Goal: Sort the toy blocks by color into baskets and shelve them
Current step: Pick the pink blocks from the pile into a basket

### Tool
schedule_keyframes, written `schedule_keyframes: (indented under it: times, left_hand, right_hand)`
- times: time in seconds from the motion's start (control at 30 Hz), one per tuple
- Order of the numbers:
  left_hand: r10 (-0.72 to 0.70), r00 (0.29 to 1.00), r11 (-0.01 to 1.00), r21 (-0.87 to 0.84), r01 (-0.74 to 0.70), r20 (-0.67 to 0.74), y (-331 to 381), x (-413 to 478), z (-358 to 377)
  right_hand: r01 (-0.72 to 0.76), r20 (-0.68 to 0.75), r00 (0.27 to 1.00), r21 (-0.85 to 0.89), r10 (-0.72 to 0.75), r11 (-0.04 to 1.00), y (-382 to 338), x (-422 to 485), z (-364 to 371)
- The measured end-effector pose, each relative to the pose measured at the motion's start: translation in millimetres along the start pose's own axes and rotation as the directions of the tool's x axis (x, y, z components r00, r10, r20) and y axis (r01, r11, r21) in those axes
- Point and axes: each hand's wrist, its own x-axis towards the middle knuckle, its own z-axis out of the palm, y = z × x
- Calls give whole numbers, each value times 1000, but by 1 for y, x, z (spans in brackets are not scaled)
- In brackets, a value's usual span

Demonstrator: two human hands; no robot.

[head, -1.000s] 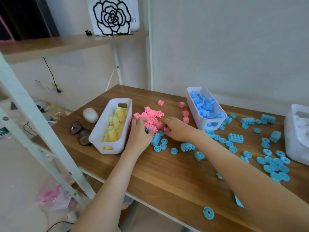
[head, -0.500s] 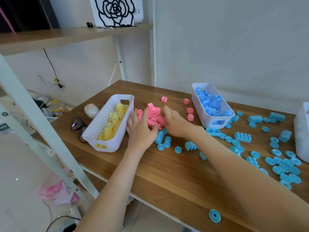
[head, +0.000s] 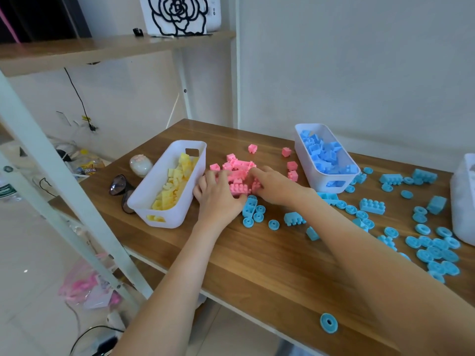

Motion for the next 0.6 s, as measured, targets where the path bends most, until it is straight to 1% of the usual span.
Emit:
schedule_keyframes:
  times: [0.1,0.23,0.33,0.4,0.47,0.53,0.6]
  left_hand:
    - [41,998,998,58,-38,-51,1,-3,1]
    - [158,987,979,131,-157,-1,6,-4,-2]
    - [222,975,970,102,-221,-6,8,-6,-5]
    - [235,971,970,52,-236,33,11,-8,-7]
    - [219,972,976,-1,-220,85,12,-9,-9]
    - [227,967,974,-28,-226,113,13,-9,-9]
    - [247,963,969,-26,-245,106,15,-11,-10]
  right_hand:
    - [-21,33,999,-44,22,999,-2,-8,-3]
    - [-31,72,997,-97,38,995,-2,-21,-9]
    - [-41,102,993,-114,53,993,0,-29,-10]
    - [-56,126,989,-123,71,991,0,-35,-11]
    - [-64,146,986,-115,81,991,0,-39,-11]
    - [-71,132,988,-84,81,994,0,-46,-12]
    - [-77,81,994,-32,79,997,1,-52,-13]
